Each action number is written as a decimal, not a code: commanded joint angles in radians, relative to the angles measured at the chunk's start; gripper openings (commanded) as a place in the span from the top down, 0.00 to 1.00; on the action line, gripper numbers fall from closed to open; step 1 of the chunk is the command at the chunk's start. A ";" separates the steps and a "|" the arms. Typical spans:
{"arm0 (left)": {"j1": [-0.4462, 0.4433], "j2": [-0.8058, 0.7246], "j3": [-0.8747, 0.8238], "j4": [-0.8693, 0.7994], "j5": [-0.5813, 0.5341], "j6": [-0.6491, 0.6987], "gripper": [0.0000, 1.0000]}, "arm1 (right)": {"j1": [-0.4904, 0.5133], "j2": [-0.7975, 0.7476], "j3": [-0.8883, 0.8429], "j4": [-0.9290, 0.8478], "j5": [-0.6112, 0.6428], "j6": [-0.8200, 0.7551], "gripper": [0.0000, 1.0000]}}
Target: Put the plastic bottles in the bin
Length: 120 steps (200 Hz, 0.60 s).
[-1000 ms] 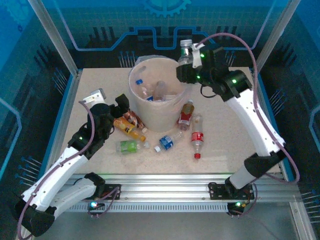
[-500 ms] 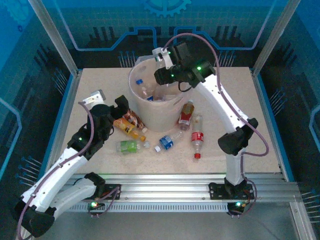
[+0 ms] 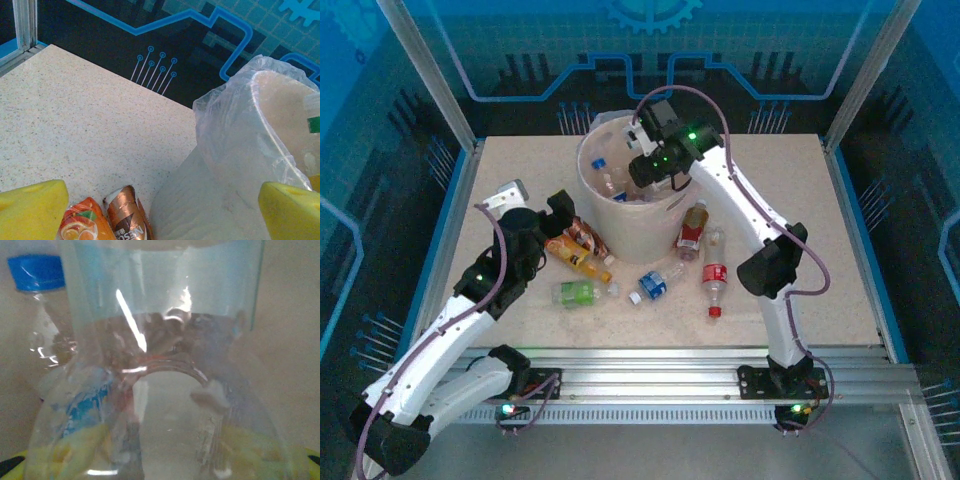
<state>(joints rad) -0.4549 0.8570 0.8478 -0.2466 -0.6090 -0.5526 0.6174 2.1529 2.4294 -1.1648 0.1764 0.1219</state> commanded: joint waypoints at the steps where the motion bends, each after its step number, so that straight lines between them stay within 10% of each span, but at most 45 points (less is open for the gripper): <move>1: 0.009 -0.007 -0.015 -0.022 -0.014 -0.029 0.01 | 0.016 0.031 0.033 -0.046 0.028 -0.027 0.56; 120: 0.029 0.005 -0.003 -0.071 0.004 -0.055 0.01 | 0.014 0.052 0.034 -0.046 0.070 -0.022 0.19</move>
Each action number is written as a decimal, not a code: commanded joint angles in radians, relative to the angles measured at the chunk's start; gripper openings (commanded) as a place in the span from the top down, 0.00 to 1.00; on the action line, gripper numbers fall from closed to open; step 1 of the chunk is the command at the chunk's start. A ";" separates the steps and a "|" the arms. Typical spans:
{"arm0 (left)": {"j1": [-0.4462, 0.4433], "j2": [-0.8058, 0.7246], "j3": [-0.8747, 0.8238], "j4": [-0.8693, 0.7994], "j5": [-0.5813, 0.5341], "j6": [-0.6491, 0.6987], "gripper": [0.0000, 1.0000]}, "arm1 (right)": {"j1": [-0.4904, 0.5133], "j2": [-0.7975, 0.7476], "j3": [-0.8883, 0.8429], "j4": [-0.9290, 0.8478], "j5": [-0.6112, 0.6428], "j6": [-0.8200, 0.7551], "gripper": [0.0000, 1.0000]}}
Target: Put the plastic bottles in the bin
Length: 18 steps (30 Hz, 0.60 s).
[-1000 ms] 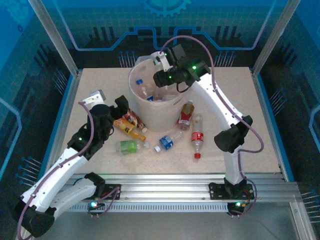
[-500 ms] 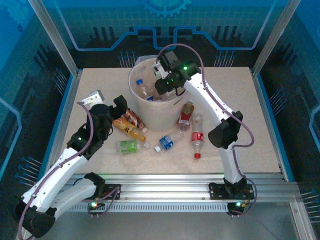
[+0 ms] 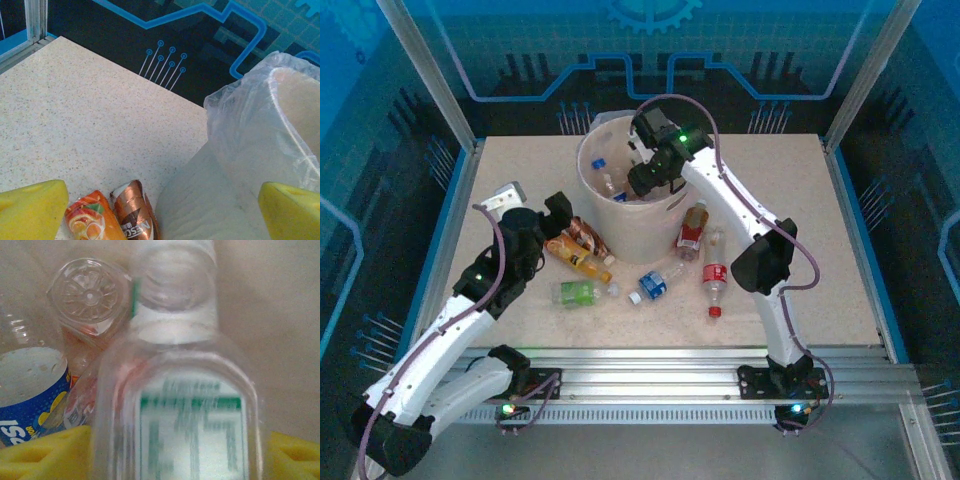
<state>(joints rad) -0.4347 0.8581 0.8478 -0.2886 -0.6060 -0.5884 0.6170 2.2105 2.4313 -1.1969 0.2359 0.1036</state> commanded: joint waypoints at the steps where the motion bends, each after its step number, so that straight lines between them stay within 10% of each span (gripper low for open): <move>1: 0.010 0.004 -0.003 -0.030 0.001 -0.020 0.01 | 0.015 -0.006 0.032 -0.013 0.010 -0.004 0.19; 18: 0.018 0.026 0.007 -0.109 0.004 -0.034 0.01 | 0.015 -0.139 0.092 0.032 -0.068 0.021 0.00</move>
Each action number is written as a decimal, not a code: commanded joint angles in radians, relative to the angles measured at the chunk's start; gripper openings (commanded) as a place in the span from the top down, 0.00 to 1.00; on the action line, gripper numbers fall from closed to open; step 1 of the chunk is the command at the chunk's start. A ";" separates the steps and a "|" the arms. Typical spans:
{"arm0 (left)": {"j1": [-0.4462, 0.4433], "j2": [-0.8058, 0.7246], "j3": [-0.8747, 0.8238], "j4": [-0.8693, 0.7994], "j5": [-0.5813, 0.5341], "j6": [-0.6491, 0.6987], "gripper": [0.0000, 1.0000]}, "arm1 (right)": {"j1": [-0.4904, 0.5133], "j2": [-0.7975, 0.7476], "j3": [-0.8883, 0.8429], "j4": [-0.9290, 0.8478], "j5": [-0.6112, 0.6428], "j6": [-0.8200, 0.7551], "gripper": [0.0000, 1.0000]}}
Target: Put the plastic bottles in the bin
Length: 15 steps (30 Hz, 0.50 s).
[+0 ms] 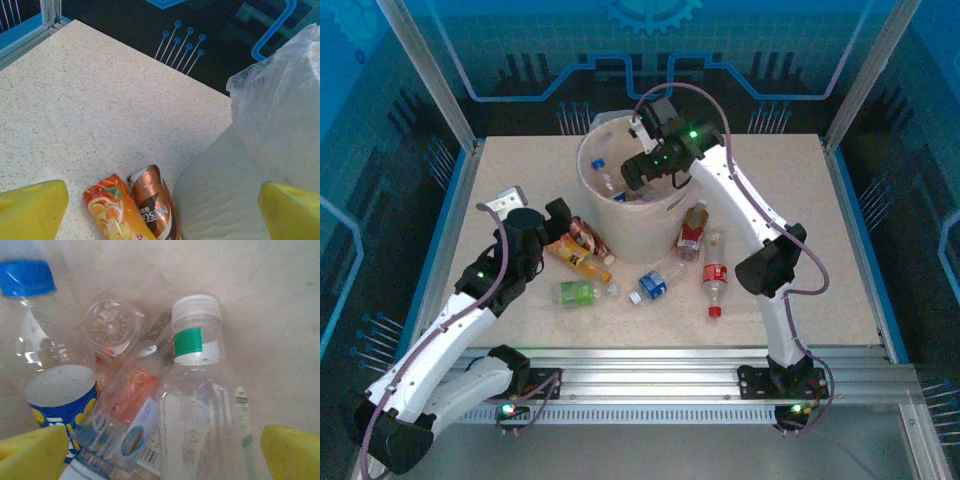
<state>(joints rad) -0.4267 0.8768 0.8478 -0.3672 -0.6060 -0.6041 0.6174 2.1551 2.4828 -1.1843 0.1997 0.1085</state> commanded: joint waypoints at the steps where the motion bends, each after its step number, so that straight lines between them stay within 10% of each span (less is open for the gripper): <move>1: 0.010 0.009 0.005 -0.032 0.006 -0.020 0.01 | 0.015 -0.097 0.040 0.021 -0.034 0.017 0.00; 15: 0.016 0.022 -0.001 -0.056 0.009 -0.025 0.01 | 0.008 -0.439 -0.239 0.123 0.073 0.052 0.00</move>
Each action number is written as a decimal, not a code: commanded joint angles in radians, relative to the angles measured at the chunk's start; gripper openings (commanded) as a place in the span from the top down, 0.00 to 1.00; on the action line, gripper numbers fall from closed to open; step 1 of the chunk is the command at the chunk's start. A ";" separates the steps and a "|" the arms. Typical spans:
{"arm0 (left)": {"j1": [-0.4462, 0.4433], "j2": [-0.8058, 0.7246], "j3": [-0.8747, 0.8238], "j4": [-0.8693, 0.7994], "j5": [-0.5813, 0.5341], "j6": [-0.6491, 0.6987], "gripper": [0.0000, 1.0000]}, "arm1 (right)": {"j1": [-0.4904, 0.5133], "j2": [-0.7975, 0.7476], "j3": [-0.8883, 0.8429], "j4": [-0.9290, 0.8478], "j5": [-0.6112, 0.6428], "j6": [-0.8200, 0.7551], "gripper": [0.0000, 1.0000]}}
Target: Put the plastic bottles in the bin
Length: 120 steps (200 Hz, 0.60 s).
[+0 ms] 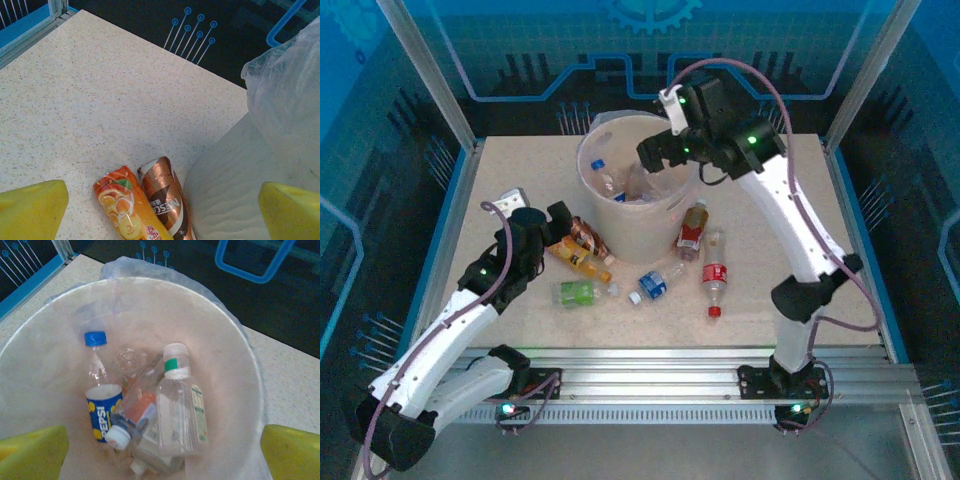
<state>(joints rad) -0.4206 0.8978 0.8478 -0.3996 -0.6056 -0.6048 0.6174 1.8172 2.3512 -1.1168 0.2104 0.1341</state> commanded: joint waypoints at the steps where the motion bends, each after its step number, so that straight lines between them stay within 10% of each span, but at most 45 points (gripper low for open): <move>1: 0.010 0.002 -0.001 -0.030 0.010 -0.026 0.01 | 0.005 -0.137 -0.153 0.069 0.078 0.033 0.00; 120: 0.011 -0.005 -0.064 -0.335 0.177 -0.374 0.01 | -0.363 -0.654 -1.046 0.181 0.012 0.320 0.00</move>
<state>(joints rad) -0.4149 0.8970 0.8211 -0.6254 -0.5117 -0.8234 0.3363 1.2331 1.4288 -0.9726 0.3031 0.3561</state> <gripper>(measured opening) 0.989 0.996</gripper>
